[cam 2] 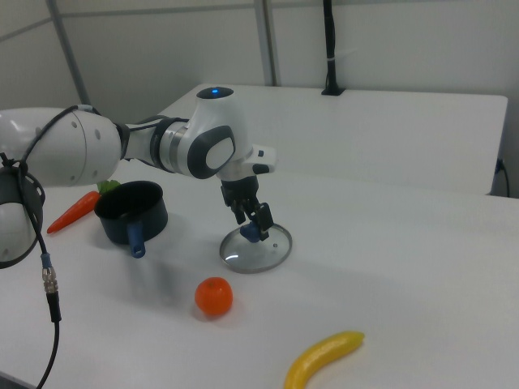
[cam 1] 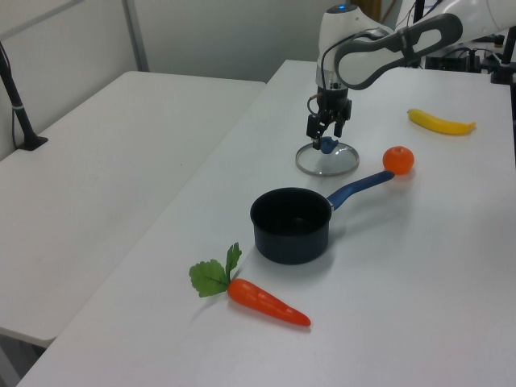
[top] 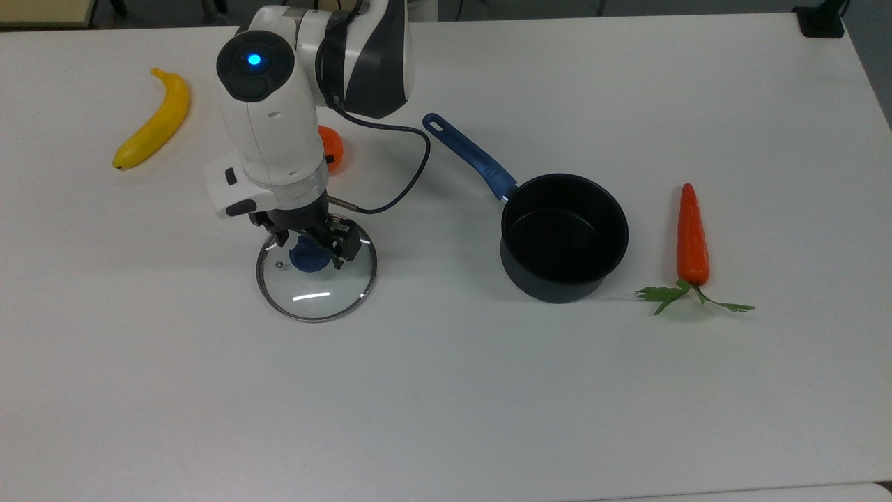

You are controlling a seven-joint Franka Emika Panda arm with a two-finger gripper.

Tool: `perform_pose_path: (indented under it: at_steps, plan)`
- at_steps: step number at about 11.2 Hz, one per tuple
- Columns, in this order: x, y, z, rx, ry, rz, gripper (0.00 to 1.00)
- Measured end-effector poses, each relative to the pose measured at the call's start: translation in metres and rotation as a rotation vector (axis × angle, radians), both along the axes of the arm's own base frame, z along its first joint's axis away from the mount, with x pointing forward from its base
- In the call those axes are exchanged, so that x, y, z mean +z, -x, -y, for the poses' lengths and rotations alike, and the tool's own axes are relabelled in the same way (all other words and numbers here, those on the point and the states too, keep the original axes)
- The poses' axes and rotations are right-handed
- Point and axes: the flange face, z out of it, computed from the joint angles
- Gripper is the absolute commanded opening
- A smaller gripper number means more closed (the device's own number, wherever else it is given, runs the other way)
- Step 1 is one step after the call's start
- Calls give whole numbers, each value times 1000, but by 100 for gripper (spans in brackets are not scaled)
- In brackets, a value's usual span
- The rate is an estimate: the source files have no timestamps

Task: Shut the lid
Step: 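Lower the gripper onto the blue knob and close on it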

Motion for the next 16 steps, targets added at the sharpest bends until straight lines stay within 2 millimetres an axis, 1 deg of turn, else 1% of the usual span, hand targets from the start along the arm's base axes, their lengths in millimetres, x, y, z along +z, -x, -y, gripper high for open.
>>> perform_pose_path:
  at_steps: [1, 2, 3, 5, 6, 10, 11, 12, 13, 15, 16]
  plan:
    - [-3, 0, 0, 8, 3, -4, 82]
    - [-4, 0, 1, 21, 5, -7, 76]
    - [-5, 0, 3, 26, 5, -8, 64]
    - [-6, 0, 3, 30, 6, -10, 48]
    - [-6, 0, 3, 30, 5, -11, 45]
    - [-5, 0, 2, -27, 0, -5, 43]
    - [3, -2, 2, -31, 0, 8, 43]
    - [18, -4, 2, -34, -2, 33, 43]
    - [40, -4, 2, -38, -4, 63, 43]
    - [85, 6, 6, -46, -11, 80, 43]
    - [105, 11, 5, -57, -20, 89, 43]
